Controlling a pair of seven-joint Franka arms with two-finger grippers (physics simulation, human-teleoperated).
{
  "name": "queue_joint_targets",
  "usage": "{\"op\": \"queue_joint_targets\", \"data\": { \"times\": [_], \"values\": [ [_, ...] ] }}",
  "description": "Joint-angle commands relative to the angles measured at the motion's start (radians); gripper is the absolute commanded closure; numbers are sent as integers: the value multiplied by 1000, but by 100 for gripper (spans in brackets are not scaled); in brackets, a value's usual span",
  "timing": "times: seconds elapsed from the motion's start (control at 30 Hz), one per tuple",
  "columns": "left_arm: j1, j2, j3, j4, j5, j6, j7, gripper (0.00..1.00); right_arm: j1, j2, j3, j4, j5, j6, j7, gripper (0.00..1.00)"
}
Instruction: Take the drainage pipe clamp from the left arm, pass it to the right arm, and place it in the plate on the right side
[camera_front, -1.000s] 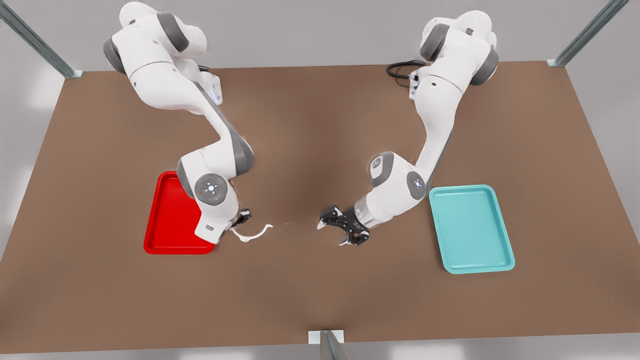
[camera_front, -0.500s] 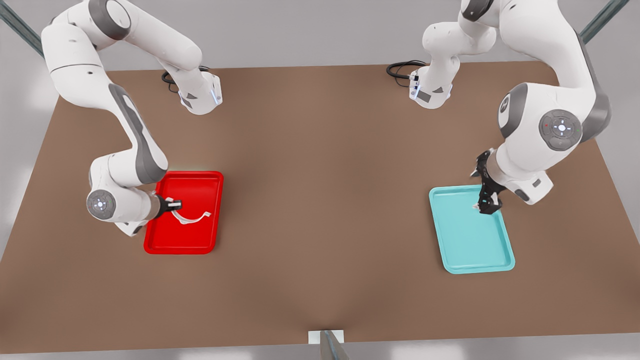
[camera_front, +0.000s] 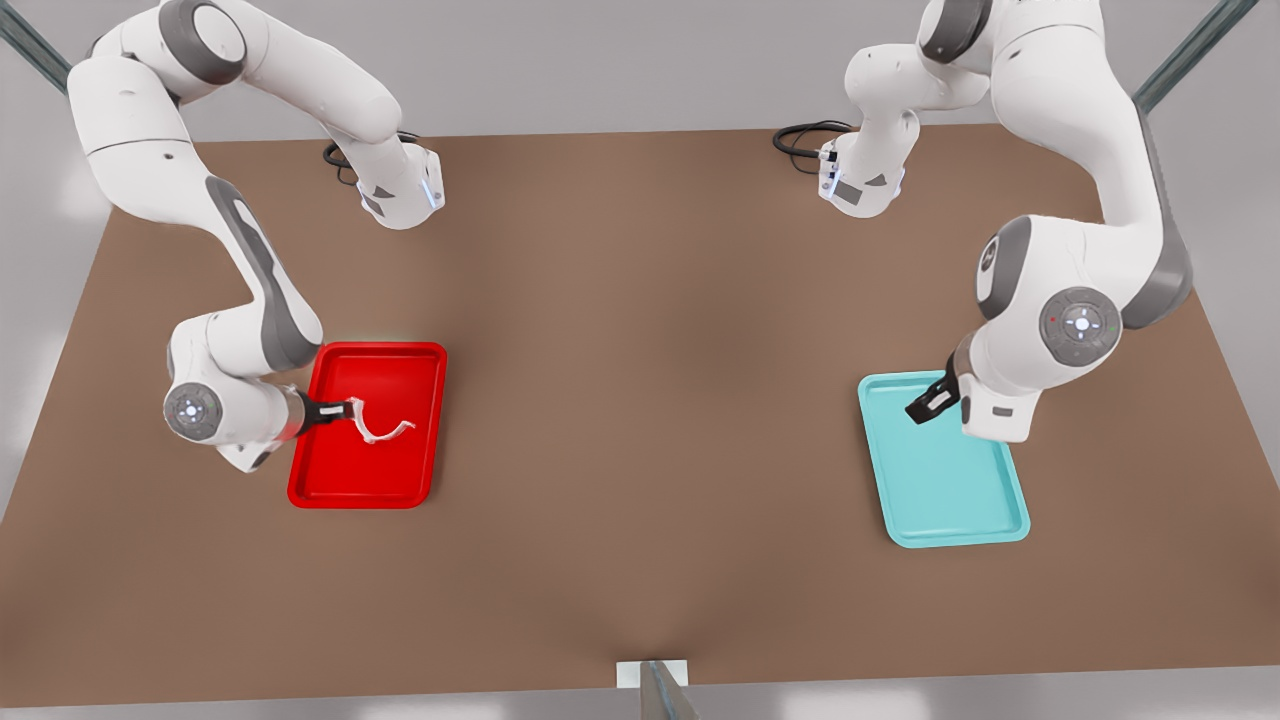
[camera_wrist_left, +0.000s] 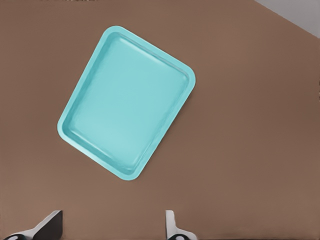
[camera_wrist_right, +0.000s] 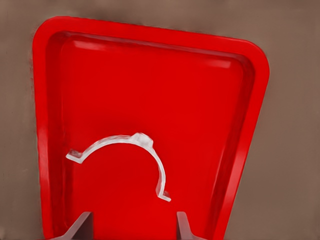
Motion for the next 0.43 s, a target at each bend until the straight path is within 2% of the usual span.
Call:
{"op": "queue_joint_targets", "data": {
  "times": [0.0, 0.03, 0.07, 0.1, 0.13, 0.17, 0.2, 0.27, 0.3, 0.4],
  "values": [
    [1, 2, 0, 1, 2, 16, 599, 0, 5, -7, 96, 124, -20, -153, 55, 0],
    [1, 2, 0, 1, 2, 16, 599, 0, -6, -14, 173, 297, -22, -313, 50, 0],
    [1, 2, 0, 1, 2, 18, 602, 0, -9, -15, 220, 390, -22, -360, 40, 0],
    [3, 2, 0, 1, 2, 18, 607, 0, -27, -50, 243, 410, -19, -365, 27, 0],
    [3, 4, 0, 1, 2, 26, 607, 0, 0, -174, 178, 419, 11, -356, -32, 0],
    [3, 8, 0, 3, 2, 27, 608, 0, 201, -242, -52, 416, 79, -359, -45, 0],
    [1, 17, -2, 3, 1, 39, 608, 0, 466, -300, -397, 413, 222, -363, -51, 0],
    [-2, 22, -3, 3, 1, 39, 607, 0, 802, -414, -798, 354, 313, -365, -129, 0],
    [-2, 24, -3, 3, 1, 39, 607, 0, 826, -405, -826, 356, 330, -365, -155, 0],
    [-2, 30, -3, 4, 1, 45, 607, 0, 835, -380, -820, 391, 339, -365, -146, 0]
  ]
}}
